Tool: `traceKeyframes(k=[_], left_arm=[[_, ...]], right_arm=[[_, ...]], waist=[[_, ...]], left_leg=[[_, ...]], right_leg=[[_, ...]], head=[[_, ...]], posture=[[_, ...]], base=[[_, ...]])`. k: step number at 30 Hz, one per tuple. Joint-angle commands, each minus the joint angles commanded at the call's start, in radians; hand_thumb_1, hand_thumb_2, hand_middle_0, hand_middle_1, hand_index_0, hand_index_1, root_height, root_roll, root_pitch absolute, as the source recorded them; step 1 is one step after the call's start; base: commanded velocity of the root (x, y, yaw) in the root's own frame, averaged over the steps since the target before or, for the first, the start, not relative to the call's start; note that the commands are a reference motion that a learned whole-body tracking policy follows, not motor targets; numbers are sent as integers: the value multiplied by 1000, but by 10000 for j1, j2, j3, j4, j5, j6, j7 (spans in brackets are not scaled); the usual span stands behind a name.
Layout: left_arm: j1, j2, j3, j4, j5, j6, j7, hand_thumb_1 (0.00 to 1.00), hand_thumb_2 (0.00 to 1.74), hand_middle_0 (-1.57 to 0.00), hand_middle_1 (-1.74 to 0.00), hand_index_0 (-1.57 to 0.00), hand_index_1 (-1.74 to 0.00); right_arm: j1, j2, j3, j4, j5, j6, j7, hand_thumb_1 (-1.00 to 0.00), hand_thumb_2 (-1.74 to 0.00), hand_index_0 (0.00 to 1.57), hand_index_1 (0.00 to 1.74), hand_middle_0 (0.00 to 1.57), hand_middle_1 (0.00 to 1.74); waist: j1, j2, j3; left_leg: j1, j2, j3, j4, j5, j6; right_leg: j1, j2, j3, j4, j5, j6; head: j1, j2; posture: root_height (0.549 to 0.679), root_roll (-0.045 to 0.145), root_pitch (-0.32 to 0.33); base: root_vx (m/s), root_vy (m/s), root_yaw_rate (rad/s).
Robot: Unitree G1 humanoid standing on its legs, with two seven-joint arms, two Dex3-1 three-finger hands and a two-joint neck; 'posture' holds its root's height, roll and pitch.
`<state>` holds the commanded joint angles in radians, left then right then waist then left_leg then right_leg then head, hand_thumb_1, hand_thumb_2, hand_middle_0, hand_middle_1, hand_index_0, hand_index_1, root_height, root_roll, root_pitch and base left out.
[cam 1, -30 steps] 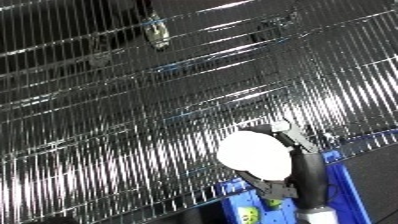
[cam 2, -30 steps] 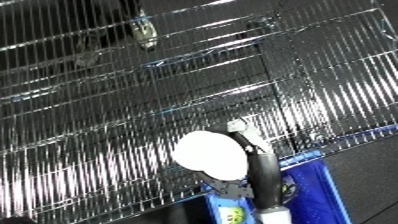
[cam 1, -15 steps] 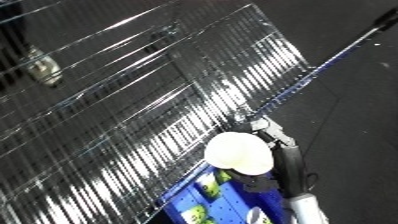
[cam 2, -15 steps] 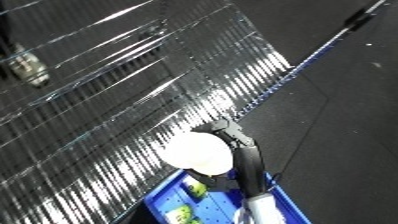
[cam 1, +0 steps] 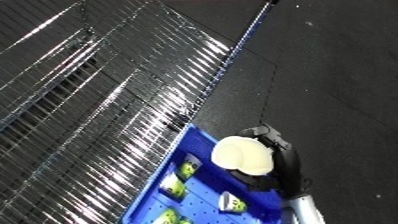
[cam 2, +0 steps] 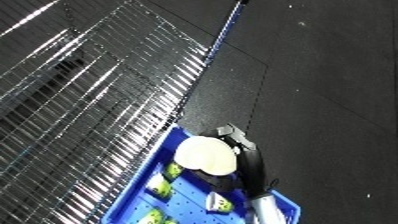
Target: Pick up the object and place it into the box
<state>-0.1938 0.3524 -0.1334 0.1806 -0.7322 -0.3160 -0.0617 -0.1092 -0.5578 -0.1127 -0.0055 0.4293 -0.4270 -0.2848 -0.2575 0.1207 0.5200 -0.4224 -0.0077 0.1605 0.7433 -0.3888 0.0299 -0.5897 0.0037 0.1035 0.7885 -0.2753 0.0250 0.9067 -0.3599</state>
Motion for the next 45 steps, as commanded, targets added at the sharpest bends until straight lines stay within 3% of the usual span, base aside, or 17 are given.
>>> traceKeyframes(k=[2,18,29,35,41,45], left_arm=[[-15,-6,-14,17,-20,-28,32,1000,1740,-1570,-1740,-1570,-1740],[-136,-136,-114,112,-58,-92,188,1000,1740,-1570,-1740,-1570,-1740],[-148,-173,-128,172,-77,-106,189,1000,1740,-1570,-1740,-1570,-1740],[-107,-174,-161,101,-161,-59,269,1000,1740,-1570,-1740,-1570,-1740],[-279,-204,-243,47,-133,96,369,1000,1740,-1570,-1740,-1570,-1740],[-484,-178,-291,133,-75,246,411,1000,1740,-1570,-1740,-1570,-1740]], right_arm=[[69,52,-47,97,215,-103,34,-800,-1392,1256,1392,1256,1392],[24,162,-58,697,603,-405,175,0,0,0,0,0,0],[128,240,-15,902,898,-427,602,0,0,0,0,0,0],[-4,223,132,555,398,-473,871,0,0,0,0,0,0],[-694,387,587,-137,-171,-37,1103,0,0,0,0,0,0],[-1252,461,957,-465,-171,329,1355,0,0,0,0,0,0]], waist=[[-20,18,0],[-8,130,0],[24,149,0],[133,103,0],[431,-35,0],[702,-191,0]], left_leg=[[-23,-24,6,-32,4,6],[-5,-119,10,-298,120,-17],[-19,-108,-15,-366,197,-55],[10,-104,-120,-411,274,-96],[66,-150,-358,-568,405,-125],[46,-171,-564,-647,515,-157]], right_leg=[[-36,18,15,-24,16,8],[-62,-32,79,-308,166,50],[-66,-73,84,-393,232,67],[37,-103,49,-429,233,52],[216,-119,-60,-491,194,16],[320,-141,-188,-510,180,3]], head=[[-36,-28],[0,-306],[-142,-557],[-714,-819],[-1551,-1126],[-2008,-1330]], posture=[[636,101,103],[639,104,114],[640,106,116],[640,107,108],[641,104,96],[641,100,89]], base=[[-28,28,-23],[-17,16,-1],[-11,-2,9],[2,-4,52],[-8,-36,138],[-19,-66,181]])
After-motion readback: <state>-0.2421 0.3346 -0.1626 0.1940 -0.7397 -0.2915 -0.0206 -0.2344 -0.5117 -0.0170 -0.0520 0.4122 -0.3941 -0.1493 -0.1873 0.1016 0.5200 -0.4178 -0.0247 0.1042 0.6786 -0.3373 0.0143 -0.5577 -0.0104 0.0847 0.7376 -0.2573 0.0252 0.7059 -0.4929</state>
